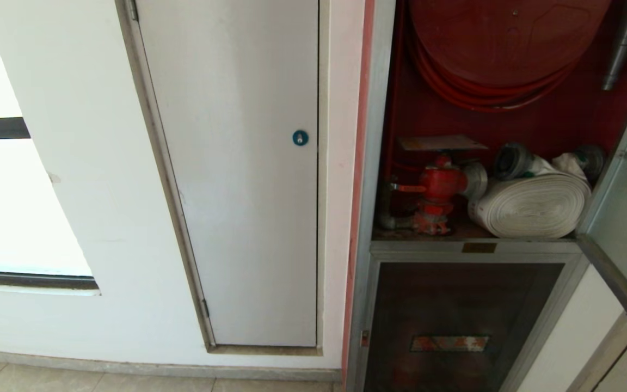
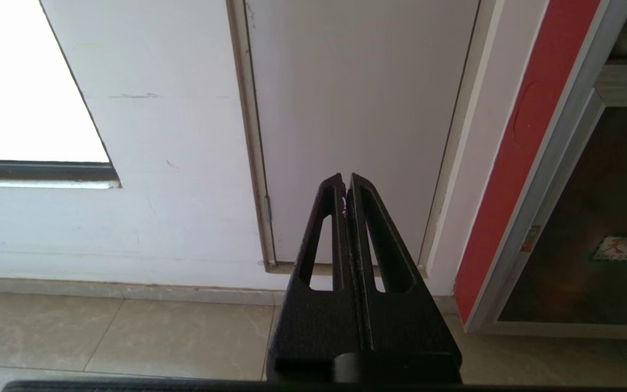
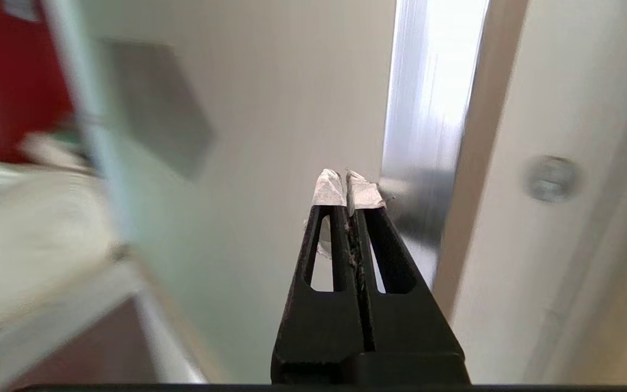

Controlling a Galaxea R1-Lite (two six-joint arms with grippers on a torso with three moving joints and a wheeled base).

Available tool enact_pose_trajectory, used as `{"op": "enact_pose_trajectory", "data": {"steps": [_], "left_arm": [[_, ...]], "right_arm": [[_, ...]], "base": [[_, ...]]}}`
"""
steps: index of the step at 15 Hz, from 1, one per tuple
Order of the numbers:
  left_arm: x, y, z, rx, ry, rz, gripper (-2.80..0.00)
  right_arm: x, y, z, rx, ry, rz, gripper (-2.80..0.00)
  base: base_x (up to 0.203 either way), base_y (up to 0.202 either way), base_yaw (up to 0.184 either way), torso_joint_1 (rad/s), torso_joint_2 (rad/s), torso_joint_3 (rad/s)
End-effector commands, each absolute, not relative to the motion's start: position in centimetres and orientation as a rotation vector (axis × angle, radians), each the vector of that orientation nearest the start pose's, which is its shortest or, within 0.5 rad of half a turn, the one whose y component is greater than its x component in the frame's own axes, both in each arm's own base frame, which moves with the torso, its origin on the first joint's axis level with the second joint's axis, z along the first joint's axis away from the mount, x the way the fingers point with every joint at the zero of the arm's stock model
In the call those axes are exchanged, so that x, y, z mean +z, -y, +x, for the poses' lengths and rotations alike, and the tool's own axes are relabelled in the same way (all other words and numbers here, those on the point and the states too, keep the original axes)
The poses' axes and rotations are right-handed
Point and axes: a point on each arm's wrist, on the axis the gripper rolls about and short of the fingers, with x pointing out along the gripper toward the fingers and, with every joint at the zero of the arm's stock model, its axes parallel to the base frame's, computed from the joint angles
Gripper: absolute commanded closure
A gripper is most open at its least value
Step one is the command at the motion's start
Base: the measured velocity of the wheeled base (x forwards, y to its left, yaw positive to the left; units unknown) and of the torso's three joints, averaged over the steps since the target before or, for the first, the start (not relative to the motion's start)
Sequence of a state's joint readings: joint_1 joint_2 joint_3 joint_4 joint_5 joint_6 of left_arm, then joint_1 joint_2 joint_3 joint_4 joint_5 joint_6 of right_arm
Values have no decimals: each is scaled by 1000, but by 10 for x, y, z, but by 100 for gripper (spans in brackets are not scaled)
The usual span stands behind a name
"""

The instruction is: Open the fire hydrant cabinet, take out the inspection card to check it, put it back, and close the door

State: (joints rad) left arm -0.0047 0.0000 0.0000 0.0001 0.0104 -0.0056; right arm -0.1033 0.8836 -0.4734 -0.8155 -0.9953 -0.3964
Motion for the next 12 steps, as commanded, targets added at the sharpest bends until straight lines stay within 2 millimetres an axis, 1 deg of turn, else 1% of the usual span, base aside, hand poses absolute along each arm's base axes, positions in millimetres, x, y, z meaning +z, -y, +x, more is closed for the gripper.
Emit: {"op": "enact_pose_trajectory", "data": {"steps": [1, 3, 7, 10, 12], "left_arm": [[75, 0, -23, 6, 0, -6, 0], [75, 0, -23, 6, 0, -6, 0], [76, 0, -23, 6, -2, -6, 0], [75, 0, -23, 6, 0, -6, 0], [75, 0, -23, 6, 0, -6, 0]], "right_arm": [[264, 35, 83, -1218, 111, -190, 0], [260, 40, 89, -1247, 57, -191, 0], [264, 52, 99, -1299, 26, -182, 0], [262, 69, 104, -1343, -1, -201, 0], [260, 80, 106, -1337, 1, -189, 0]], "base": [[0, 0, 0, 0, 0, 0], [0, 0, 0, 0, 0, 0], [0, 0, 0, 0, 0, 0], [0, 0, 0, 0, 0, 0], [0, 0, 0, 0, 0, 0]]}}
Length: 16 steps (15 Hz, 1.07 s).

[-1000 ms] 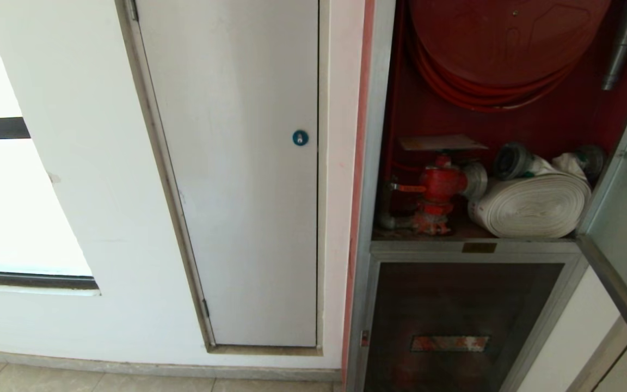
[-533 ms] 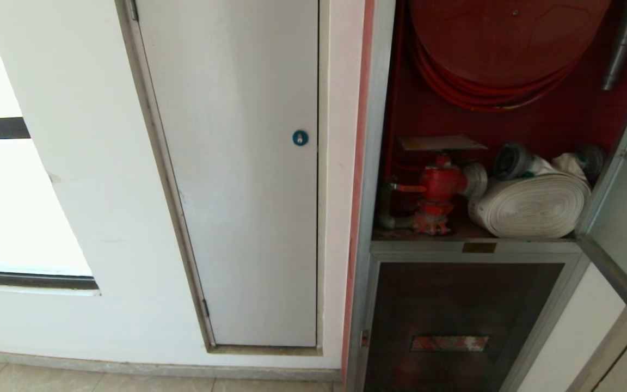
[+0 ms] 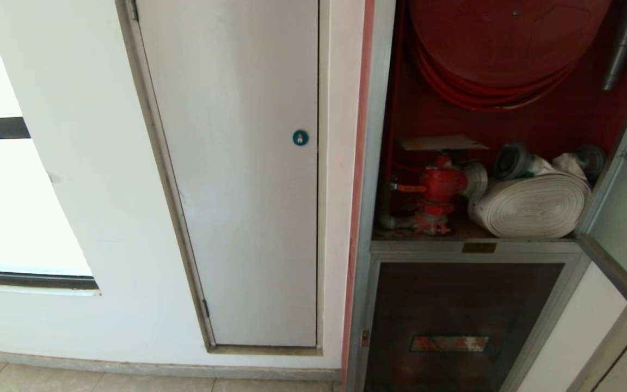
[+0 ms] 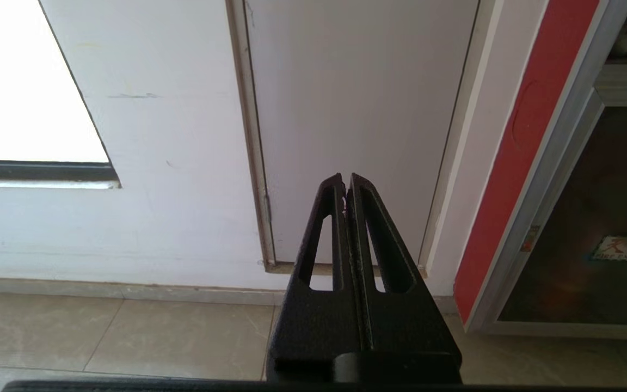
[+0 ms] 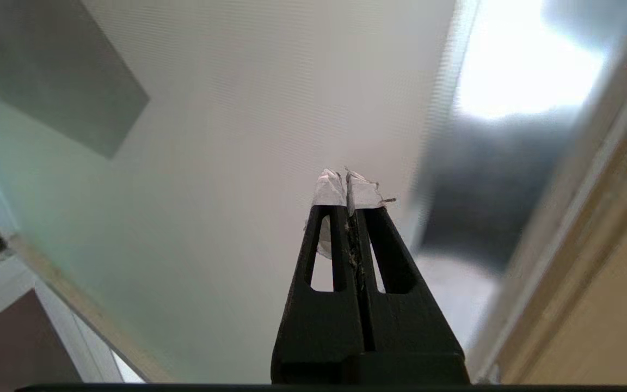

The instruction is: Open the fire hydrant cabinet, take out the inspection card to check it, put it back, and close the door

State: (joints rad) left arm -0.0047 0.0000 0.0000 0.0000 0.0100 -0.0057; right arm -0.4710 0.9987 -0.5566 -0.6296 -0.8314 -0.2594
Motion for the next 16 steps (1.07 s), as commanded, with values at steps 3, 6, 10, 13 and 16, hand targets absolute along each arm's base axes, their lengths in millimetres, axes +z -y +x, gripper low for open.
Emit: {"op": "enact_pose_trajectory", "data": {"steps": [3, 6, 10, 13, 16], "left_arm": [[76, 0, -23, 6, -1, -6, 0], [76, 0, -23, 6, -1, -6, 0], [75, 0, -23, 6, 0, -6, 0], [76, 0, -23, 6, -1, -6, 0], [75, 0, -23, 6, -2, -6, 0]], "right_arm": [[257, 96, 105, -1363, -20, -189, 0], [257, 113, 108, -1358, -23, -173, 0], [259, 121, 108, -1304, -1, -158, 0], [254, 116, 126, -1159, -13, -147, 0], [251, 89, 156, -919, -8, -117, 0]], "base": [[0, 0, 0, 0, 0, 0], [0, 0, 0, 0, 0, 0], [0, 0, 0, 0, 0, 0], [0, 0, 0, 0, 0, 0], [0, 0, 0, 0, 0, 0]]}}
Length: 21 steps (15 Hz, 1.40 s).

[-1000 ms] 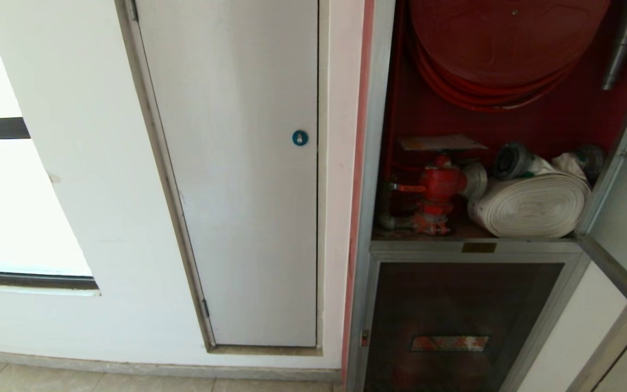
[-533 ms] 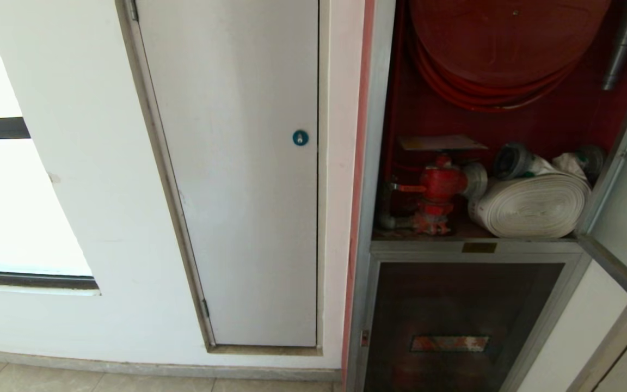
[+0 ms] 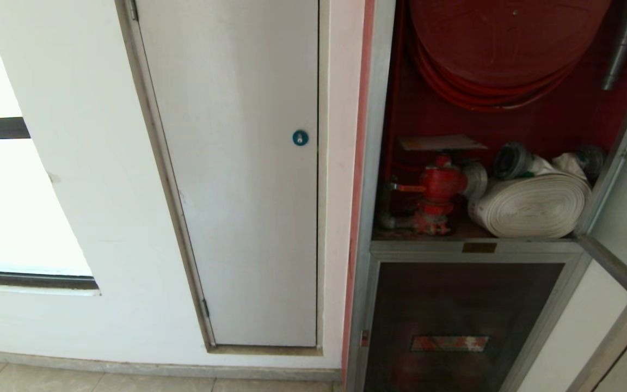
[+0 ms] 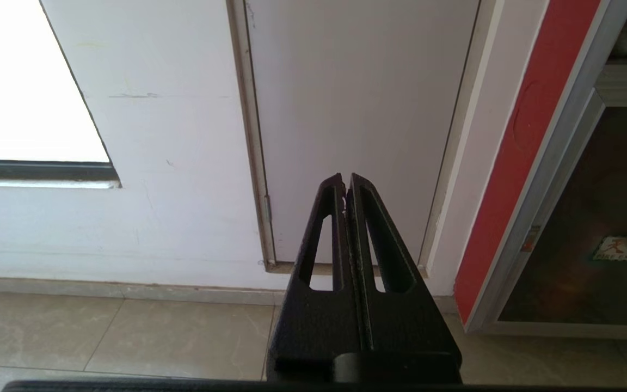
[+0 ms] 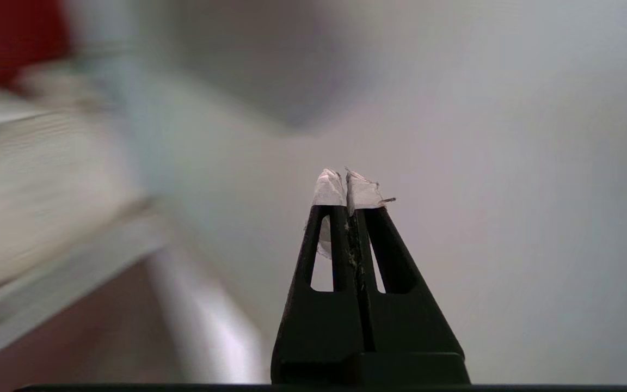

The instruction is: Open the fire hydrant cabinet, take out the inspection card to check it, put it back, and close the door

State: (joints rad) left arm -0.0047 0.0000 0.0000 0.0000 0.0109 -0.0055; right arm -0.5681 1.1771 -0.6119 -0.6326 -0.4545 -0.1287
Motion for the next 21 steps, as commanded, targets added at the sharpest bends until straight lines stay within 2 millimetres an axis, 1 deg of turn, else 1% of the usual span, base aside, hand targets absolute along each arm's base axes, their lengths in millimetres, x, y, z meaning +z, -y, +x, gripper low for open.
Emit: {"op": "enact_pose_trajectory", "data": {"steps": [1, 3, 4, 5, 7, 9, 11, 13, 15, 18, 19, 21], "left_arm": [[75, 0, -23, 5, -1, -6, 0], [75, 0, -23, 6, 0, -6, 0], [76, 0, -23, 6, -1, -6, 0], [76, 0, -23, 5, -2, -6, 0], [75, 0, -23, 6, 0, -6, 0], [75, 0, -23, 6, 0, -6, 0], [76, 0, -23, 6, -1, -6, 0], [75, 0, -23, 6, 0, -6, 0], [75, 0, -23, 6, 0, -6, 0], [75, 0, -23, 6, 0, -6, 0], [76, 0, -23, 6, -2, -6, 0], [75, 0, -23, 6, 0, -6, 0]], "right_arm": [[251, 74, 164, -825, 0, -112, 0], [253, 45, 169, -658, 27, -103, 0], [255, 32, 164, -589, 47, -97, 0], [256, 24, 152, -547, 74, -90, 0], [258, 17, 125, -514, 116, -79, 0], [261, 14, 87, -509, 167, -70, 0], [257, 12, 45, -502, 194, -70, 0], [246, 9, 11, -465, 190, -78, 0], [231, 7, -13, -408, 155, -93, 0], [209, 4, -35, -286, 114, -109, 0], [200, 3, -40, -232, 101, -113, 0], [180, 2, -41, -142, 65, -117, 0]], "base": [[0, 0, 0, 0, 0, 0], [0, 0, 0, 0, 0, 0], [0, 0, 0, 0, 0, 0], [0, 0, 0, 0, 0, 0], [0, 0, 0, 0, 0, 0], [0, 0, 0, 0, 0, 0], [0, 0, 0, 0, 0, 0], [0, 0, 0, 0, 0, 0], [0, 0, 0, 0, 0, 0], [0, 0, 0, 0, 0, 0], [0, 0, 0, 0, 0, 0], [0, 0, 0, 0, 0, 0]]}}
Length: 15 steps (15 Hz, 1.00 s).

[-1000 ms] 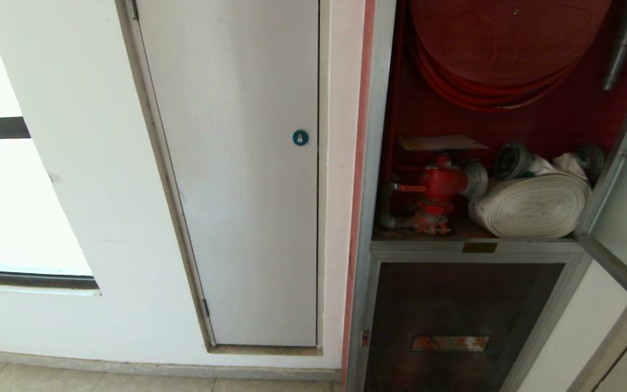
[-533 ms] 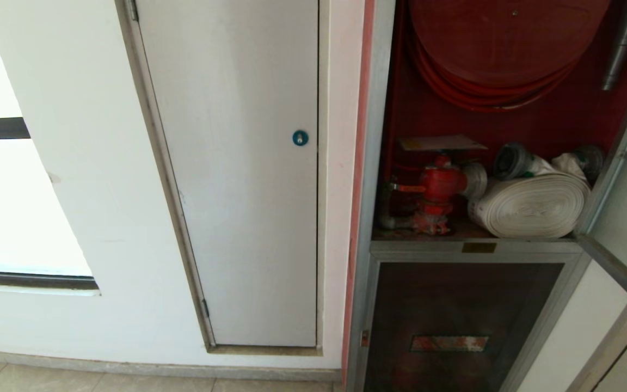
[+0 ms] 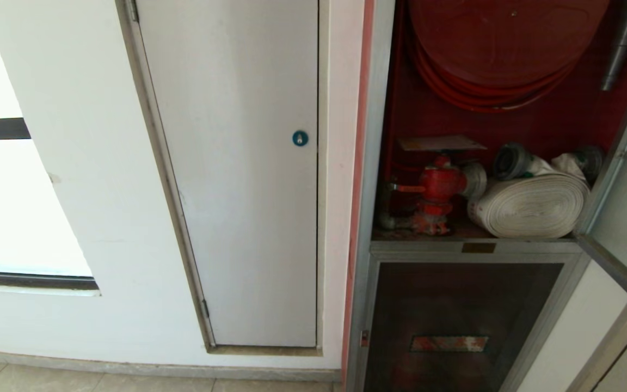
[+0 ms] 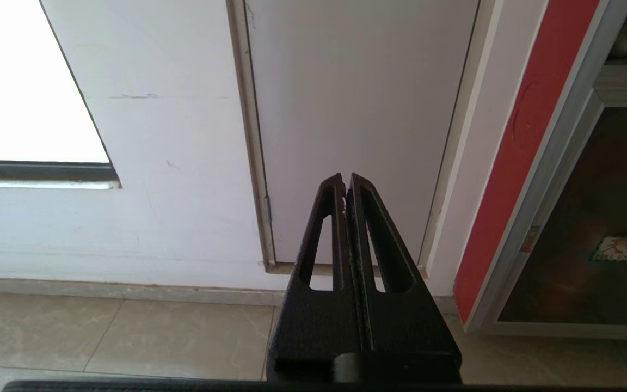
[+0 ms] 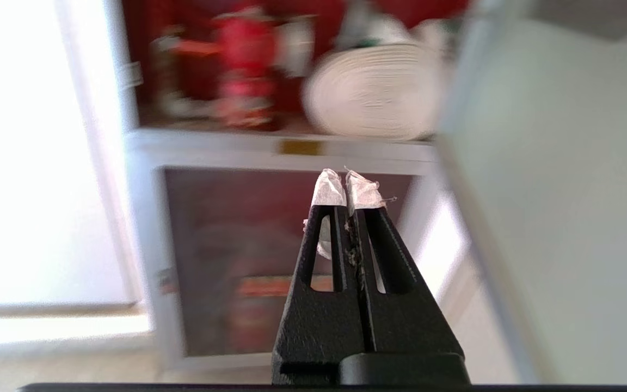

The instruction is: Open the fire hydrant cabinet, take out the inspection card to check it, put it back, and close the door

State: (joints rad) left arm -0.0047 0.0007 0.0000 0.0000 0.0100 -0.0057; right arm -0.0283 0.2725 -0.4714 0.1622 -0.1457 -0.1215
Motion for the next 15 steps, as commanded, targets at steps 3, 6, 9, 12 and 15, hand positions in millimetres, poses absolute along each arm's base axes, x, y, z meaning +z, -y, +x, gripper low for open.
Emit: {"op": "enact_pose_trajectory", "data": {"steps": [3, 6, 9, 12, 15], "left_arm": [[76, 0, -23, 6, -1, -6, 0], [75, 0, -23, 6, 0, -6, 0], [76, 0, -23, 6, -2, -6, 0], [76, 0, -23, 6, -1, -6, 0], [76, 0, -23, 6, -2, -6, 0]], "right_arm": [[149, 1, -44, -25, 60, -123, 0], [115, 0, -42, 28, 48, -126, 0], [99, -1, -30, 45, 92, -128, 0], [88, -2, -24, 72, 122, -131, 0], [83, -2, -23, 74, 83, -121, 0]], "base": [[0, 0, 0, 0, 0, 0], [0, 0, 0, 0, 0, 0], [0, 0, 0, 0, 0, 0], [0, 0, 0, 0, 0, 0], [0, 0, 0, 0, 0, 0]]}}
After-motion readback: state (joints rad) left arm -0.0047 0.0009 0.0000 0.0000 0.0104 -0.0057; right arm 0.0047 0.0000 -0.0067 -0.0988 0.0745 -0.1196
